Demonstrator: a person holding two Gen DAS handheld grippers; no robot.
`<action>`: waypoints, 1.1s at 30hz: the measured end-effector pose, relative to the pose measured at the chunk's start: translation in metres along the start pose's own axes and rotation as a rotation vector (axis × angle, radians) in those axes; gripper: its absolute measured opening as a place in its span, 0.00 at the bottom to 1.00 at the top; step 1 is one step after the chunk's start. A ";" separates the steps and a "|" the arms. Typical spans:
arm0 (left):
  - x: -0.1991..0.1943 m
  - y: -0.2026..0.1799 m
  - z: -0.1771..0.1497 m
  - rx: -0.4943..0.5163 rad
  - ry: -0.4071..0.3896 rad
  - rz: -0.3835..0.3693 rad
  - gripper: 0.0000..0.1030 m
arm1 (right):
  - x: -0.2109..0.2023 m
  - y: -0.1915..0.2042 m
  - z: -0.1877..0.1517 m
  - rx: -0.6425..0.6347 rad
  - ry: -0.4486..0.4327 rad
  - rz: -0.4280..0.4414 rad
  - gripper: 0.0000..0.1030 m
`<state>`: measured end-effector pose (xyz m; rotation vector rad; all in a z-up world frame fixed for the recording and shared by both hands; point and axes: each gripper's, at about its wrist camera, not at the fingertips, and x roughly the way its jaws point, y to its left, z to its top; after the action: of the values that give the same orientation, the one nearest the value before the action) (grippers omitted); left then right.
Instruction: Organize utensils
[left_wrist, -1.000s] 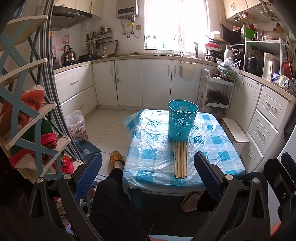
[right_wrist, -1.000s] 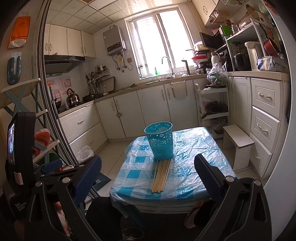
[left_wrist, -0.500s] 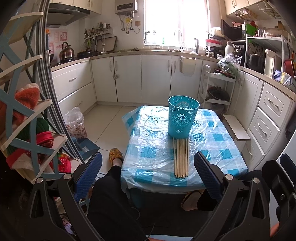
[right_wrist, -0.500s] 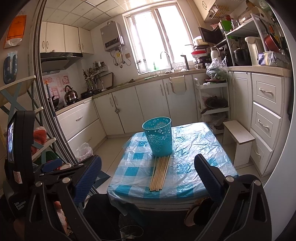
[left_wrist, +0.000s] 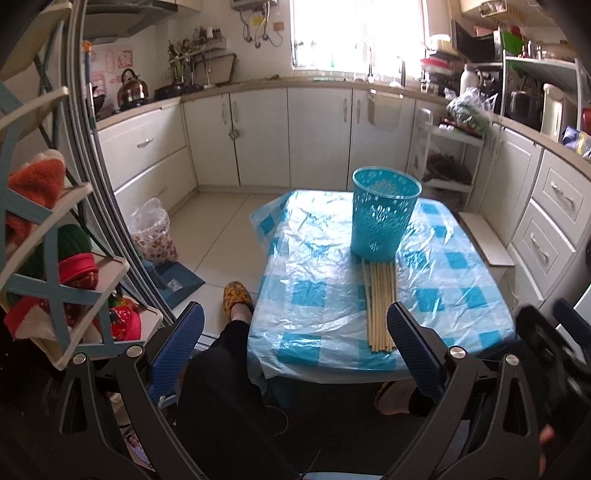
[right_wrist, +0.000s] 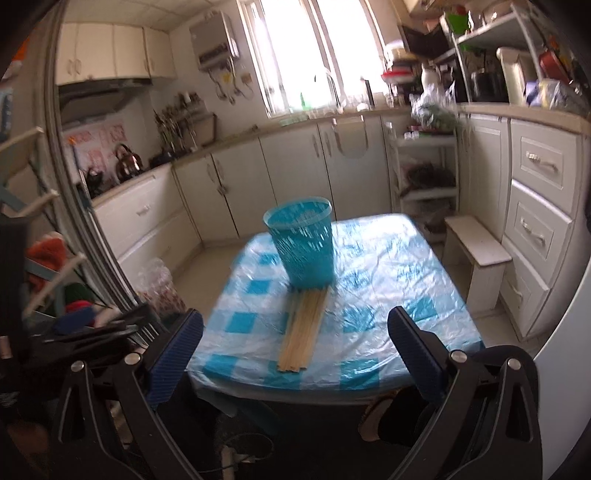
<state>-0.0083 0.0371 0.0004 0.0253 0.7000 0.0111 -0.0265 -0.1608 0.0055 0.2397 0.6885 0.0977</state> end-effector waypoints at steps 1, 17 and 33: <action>0.007 0.000 0.000 0.000 0.012 -0.009 0.93 | 0.019 -0.005 0.000 -0.005 0.032 -0.007 0.92; 0.130 -0.004 0.013 -0.015 0.184 -0.041 0.93 | 0.256 -0.041 -0.003 0.054 0.370 -0.037 0.24; 0.254 -0.063 0.031 0.077 0.304 -0.052 0.93 | 0.271 -0.054 0.005 -0.215 0.506 0.094 0.09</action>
<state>0.2062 -0.0219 -0.1414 0.0800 1.0047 -0.0630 0.1858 -0.1684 -0.1719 0.0368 1.1614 0.3275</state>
